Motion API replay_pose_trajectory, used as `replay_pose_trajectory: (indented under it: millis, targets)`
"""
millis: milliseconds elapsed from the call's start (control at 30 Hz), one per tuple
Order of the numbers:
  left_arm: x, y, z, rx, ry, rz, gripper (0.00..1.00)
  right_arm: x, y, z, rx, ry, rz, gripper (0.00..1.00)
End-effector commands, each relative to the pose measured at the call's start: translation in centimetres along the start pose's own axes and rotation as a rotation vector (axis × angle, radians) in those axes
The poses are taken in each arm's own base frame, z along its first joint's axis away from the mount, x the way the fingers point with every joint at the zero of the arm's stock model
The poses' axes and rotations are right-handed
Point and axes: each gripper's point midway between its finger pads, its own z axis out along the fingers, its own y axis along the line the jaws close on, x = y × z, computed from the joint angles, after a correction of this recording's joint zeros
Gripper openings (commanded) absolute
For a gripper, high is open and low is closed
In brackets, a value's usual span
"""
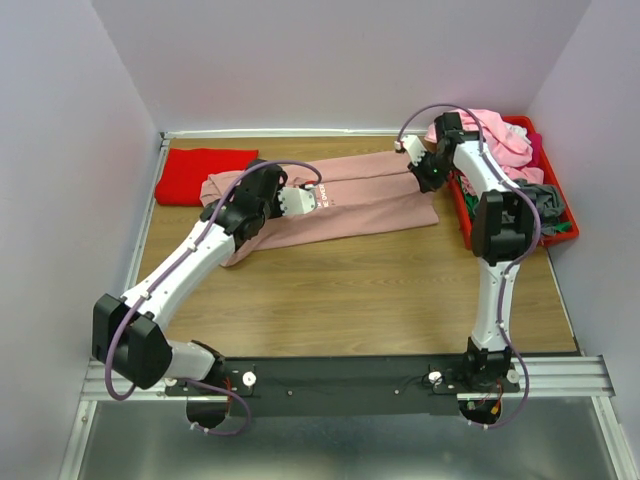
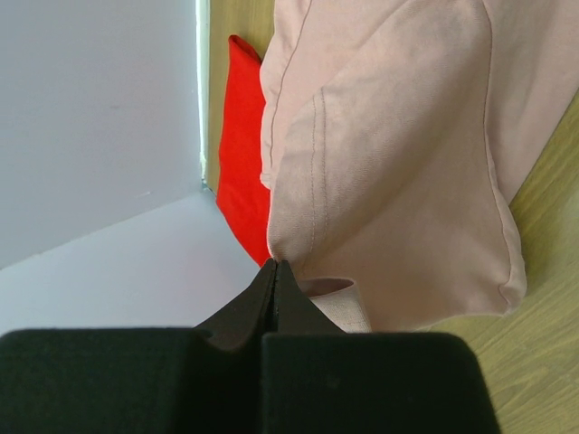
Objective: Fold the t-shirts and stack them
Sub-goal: Fold the tshirt
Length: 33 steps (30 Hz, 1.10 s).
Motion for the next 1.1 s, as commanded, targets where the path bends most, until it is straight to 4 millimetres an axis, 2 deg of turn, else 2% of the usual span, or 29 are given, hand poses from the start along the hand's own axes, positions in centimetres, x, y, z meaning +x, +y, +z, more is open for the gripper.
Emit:
replay_pose_trajectory:
  millis: [0, 1067]
  targets:
    - [-0.3, 0.6, 0.4, -0.01, -0.006, -0.02, 0.0, -0.5, -0.4, 0.9, 0.0, -0.005, 0.012, 0.03]
    - [-0.3, 1.3, 1.2, -0.019, 0.015, -0.034, 0.0, -1.8, -1.9, 2.5, 0.036, -0.016, 0.029, 0.04]
